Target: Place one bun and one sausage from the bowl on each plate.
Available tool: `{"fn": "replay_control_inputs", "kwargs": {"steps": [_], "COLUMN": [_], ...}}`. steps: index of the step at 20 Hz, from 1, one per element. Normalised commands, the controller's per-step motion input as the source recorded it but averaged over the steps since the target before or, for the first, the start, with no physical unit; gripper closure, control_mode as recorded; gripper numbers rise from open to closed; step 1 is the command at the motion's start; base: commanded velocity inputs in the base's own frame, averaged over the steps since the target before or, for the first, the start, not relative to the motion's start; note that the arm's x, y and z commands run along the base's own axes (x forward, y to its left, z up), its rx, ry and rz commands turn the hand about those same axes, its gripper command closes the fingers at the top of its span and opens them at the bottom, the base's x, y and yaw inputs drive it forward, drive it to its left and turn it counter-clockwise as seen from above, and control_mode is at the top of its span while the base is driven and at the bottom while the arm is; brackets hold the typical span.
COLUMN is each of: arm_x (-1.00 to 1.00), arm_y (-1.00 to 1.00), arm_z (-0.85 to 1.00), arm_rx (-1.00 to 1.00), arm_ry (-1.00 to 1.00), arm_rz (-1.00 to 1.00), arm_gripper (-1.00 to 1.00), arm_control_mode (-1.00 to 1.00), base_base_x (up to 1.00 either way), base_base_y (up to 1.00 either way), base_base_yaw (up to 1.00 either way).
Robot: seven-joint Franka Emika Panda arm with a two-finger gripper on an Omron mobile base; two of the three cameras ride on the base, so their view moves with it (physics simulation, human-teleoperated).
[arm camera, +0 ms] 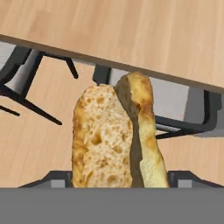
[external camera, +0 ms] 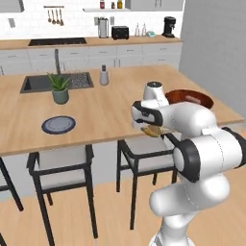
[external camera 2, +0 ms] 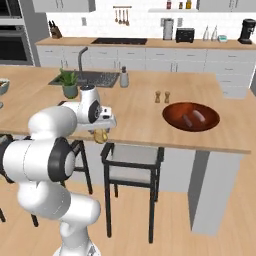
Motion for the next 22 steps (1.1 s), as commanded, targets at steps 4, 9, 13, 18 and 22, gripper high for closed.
{"fn": "replay_control_inputs", "kwargs": {"steps": [4, 9, 13, 18, 22], "arm_x": [0.00, 0.00, 0.49, 1.00, 0.75], "arm_y": [0.00, 0.00, 0.50, 0.95, 0.29], "arm_z": [0.00, 0.00, 0.11, -0.10, -0.40], "arm_rx": [0.00, 0.00, 0.00, 0.04, 0.14], "arm_ry": [0.00, 0.00, -0.06, -0.04, -0.01], "arm_rz": [0.00, 0.00, -0.08, -0.16, -0.08], "arm_gripper": [1.00, 1.00, 1.00, 1.00, 1.00], "arm_control_mode": [1.00, 1.00, -1.00, -1.00, -1.00], "base_base_x": [0.19, 0.75, 0.50, 0.00, 0.00], "base_base_y": [1.00, 1.00, 0.50, 0.00, 0.00], "base_base_yaw": [-0.06, -0.15, -0.10, 0.00, 0.00]}}
